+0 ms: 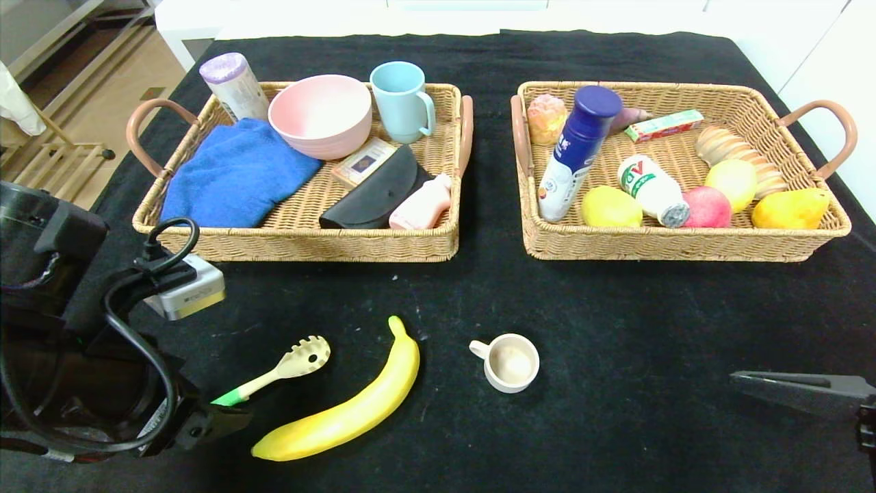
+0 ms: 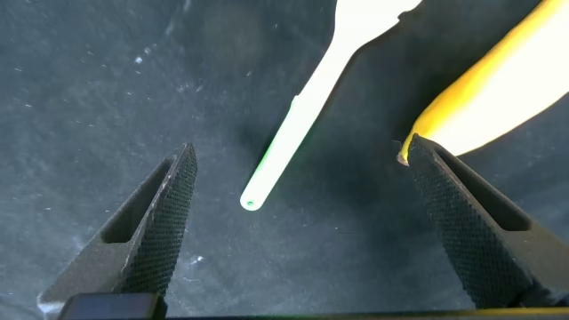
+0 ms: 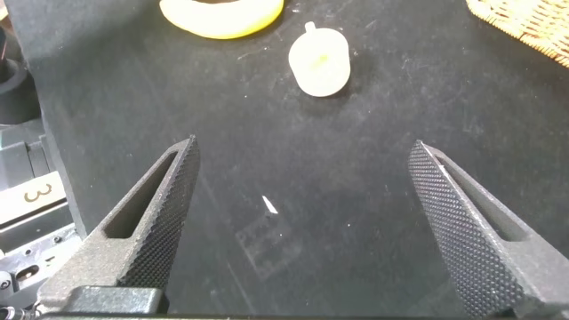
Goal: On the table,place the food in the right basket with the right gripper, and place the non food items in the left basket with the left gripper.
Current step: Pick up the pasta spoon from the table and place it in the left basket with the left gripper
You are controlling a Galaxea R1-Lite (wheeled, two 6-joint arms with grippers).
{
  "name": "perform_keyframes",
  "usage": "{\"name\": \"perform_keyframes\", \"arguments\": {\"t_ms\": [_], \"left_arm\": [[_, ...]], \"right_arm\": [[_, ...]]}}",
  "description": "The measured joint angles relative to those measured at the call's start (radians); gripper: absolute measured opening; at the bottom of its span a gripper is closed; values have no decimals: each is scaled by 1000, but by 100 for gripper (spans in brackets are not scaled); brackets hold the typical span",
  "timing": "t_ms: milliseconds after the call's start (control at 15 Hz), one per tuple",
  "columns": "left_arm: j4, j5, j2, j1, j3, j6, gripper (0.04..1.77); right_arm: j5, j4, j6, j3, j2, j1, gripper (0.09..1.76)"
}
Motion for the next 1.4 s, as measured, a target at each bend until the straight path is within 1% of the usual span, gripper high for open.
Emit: {"name": "perform_keyframes", "arguments": {"t_ms": [133, 333, 400, 667, 933, 1267, 1333, 1400], "left_arm": [[-6, 22, 19, 0, 5, -2, 172], [-110, 51, 45, 0, 33, -1, 172], [-126, 51, 52, -1, 47, 0, 172], [-135, 49, 72, -11, 63, -2, 172], [-164, 49, 90, -12, 65, -5, 172], [-170, 49, 107, -12, 66, -6, 172], [-170, 49, 109, -12, 66, -6, 161], [-170, 48, 110, -13, 66, -6, 141]], "right_arm": [[0, 0, 0, 0, 2, 0, 171], [0, 0, 0, 1, 3, 0, 171], [-1, 0, 0, 1, 4, 0, 171], [-1, 0, 0, 1, 4, 0, 171], [-1, 0, -1, 1, 8, 0, 171], [-1, -2, -1, 4, 11, 0, 171], [-1, -2, -2, 4, 11, 0, 171], [-1, -2, -1, 4, 11, 0, 171]]}}
